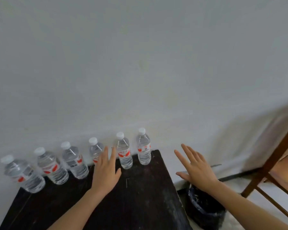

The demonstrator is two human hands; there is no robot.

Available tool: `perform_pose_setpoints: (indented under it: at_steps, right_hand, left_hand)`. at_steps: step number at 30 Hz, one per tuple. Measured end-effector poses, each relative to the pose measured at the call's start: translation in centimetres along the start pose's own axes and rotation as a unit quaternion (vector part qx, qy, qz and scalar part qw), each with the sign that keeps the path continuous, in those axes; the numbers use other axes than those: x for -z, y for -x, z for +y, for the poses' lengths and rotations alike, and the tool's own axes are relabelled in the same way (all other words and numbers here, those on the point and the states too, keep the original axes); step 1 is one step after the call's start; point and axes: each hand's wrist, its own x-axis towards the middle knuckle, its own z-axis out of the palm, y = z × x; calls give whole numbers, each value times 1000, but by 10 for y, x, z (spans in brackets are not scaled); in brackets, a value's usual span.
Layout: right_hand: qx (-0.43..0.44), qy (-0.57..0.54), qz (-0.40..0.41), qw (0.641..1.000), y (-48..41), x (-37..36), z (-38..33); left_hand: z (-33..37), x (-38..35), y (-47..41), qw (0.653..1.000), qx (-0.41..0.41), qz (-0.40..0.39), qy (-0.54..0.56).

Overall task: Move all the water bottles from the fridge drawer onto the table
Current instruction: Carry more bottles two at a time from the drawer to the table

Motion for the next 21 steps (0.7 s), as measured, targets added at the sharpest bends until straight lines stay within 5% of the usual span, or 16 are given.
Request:
perform_pose_setpoints:
  at_steps: [13,21]
  right_hand:
    - [42,112,-76,990,62,105,-42]
    - [-80,192,-84,974,156,176,-113]
  left_hand:
    - [-17,66,98,997,-14,69,-43]
    - [0,109,151,989,-114,61,70]
